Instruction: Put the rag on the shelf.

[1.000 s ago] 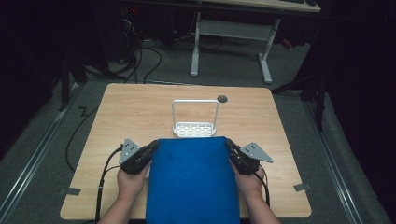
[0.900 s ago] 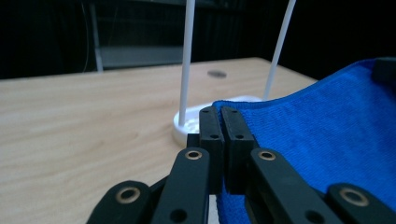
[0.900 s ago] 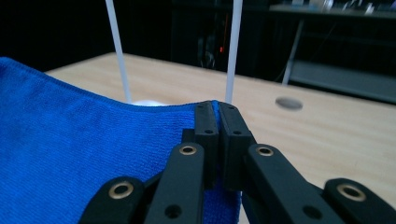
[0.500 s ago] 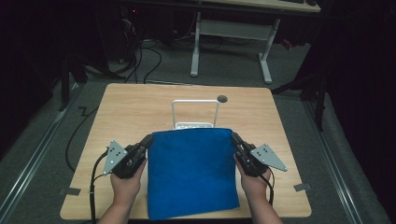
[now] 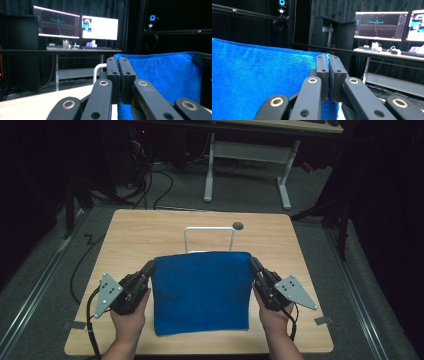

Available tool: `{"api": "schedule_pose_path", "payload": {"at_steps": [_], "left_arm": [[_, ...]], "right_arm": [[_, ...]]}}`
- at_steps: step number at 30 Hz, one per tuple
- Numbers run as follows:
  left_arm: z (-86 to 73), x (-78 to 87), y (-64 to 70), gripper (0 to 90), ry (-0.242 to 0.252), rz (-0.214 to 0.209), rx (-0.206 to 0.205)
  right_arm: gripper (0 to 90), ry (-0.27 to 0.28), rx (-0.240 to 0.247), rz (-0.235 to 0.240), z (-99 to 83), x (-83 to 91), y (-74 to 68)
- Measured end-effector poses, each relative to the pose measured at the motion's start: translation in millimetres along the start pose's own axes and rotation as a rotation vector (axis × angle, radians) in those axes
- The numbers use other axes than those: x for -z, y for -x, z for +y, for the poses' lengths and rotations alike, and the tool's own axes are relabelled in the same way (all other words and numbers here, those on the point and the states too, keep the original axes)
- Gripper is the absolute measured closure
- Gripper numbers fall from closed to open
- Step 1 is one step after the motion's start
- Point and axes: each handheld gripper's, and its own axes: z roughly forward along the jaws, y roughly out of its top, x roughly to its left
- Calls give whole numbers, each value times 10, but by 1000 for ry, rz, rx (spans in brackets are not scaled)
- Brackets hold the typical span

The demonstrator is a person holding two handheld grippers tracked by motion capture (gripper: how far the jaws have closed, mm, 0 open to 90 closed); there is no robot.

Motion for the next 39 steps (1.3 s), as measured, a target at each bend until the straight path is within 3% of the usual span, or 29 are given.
{"api": "schedule_pose_path", "payload": {"at_steps": [8, 18, 31, 39], "left_arm": [[142, 7, 44, 887, 44, -17, -20], [283, -107, 0, 887, 64, -10, -34], [465, -291, -28, 887, 36, -21, -50], [568, -454, -81, 887, 32, -12, -57]], "right_arm": [[883, 39, 10, 10, 173, -43, -41], [884, 33, 13, 19, 287, -122, -1], [884, 62, 18, 5, 478, -156, 91], [884, 71, 8, 3, 581, -270, 213]]}}
